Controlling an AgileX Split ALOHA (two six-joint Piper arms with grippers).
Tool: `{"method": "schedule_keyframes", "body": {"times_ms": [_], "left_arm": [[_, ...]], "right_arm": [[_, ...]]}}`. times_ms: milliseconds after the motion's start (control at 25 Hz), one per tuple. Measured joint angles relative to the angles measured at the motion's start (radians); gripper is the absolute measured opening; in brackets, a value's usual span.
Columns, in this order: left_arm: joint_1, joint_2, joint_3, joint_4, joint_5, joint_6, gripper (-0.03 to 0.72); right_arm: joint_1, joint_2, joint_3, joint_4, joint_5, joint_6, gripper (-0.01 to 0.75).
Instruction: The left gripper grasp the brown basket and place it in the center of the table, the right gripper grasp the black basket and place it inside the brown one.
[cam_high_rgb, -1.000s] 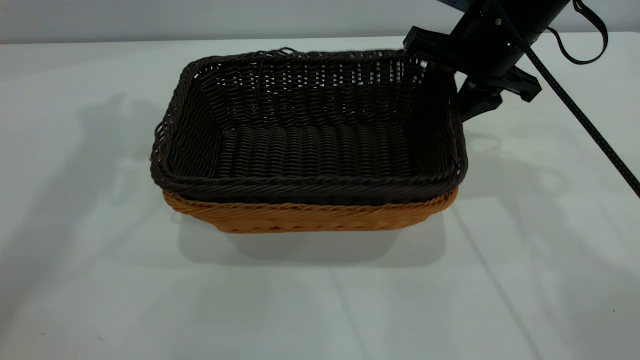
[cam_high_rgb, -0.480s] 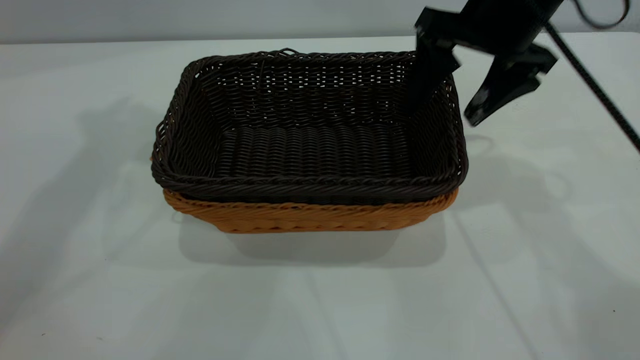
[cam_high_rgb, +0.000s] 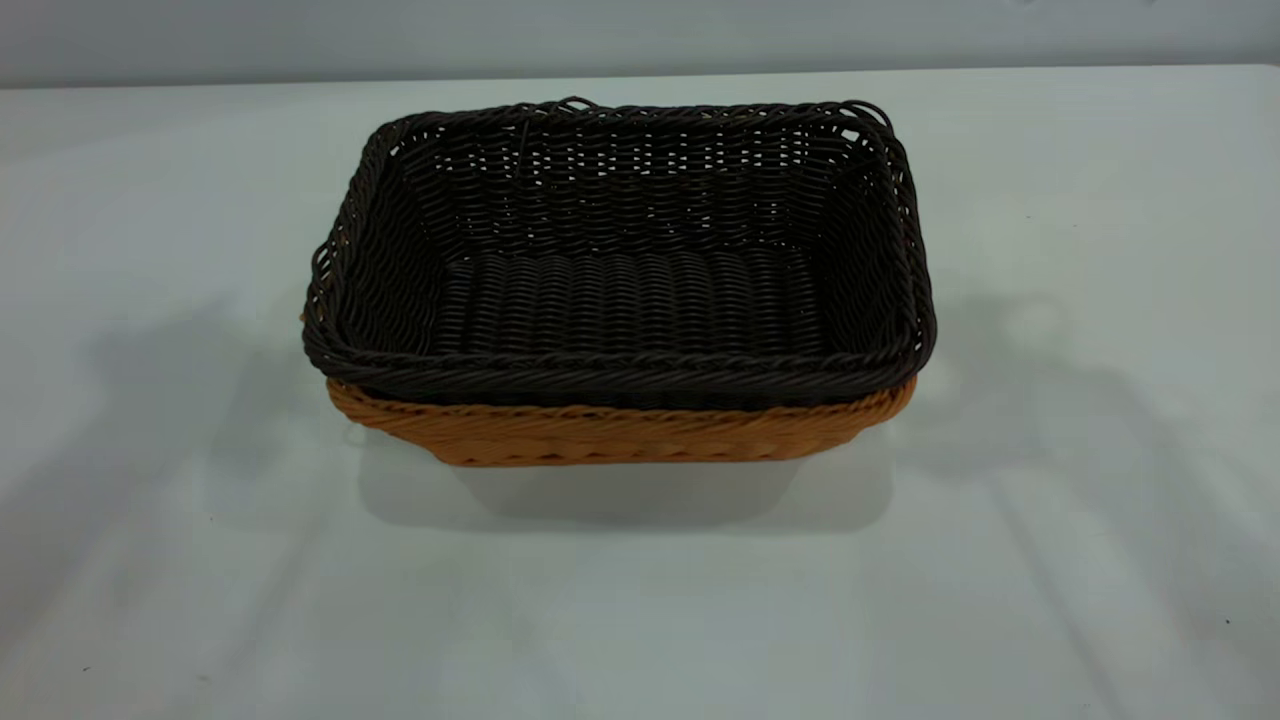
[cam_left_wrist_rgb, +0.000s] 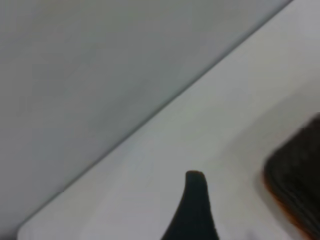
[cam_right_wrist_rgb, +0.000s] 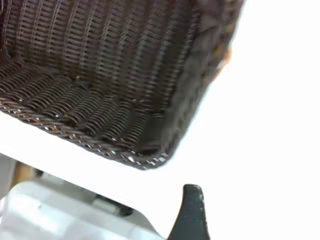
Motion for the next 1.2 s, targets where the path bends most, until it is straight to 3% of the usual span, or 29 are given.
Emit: {"method": "schedule_keyframes", "body": {"times_ms": [280, 560, 840, 1000, 1200], "left_arm": [[0.000, -0.150, 0.001, -0.005, 0.299, -0.063, 0.572], [0.000, -0.260, 0.046, -0.006, 0.299, -0.202, 0.572], [0.000, -0.436, 0.383, -0.006, 0.299, -0.332, 0.572], [0.000, -0.544, 0.640, -0.006, 0.299, -0.355, 0.572], [0.000, -0.698, 0.902, -0.006, 0.294, -0.432, 0.572]], "right_arm": [[0.000, -0.350, 0.001, -0.110, 0.105, 0.126, 0.554], [0.000, -0.634, 0.117, -0.142, 0.151, 0.148, 0.554], [0.000, -0.944, 0.488, -0.169, 0.150, 0.159, 0.554], [0.000, -1.133, 0.718, -0.209, 0.055, 0.168, 0.554], [0.000, -1.310, 0.865, -0.236, 0.010, 0.173, 0.554]]}}
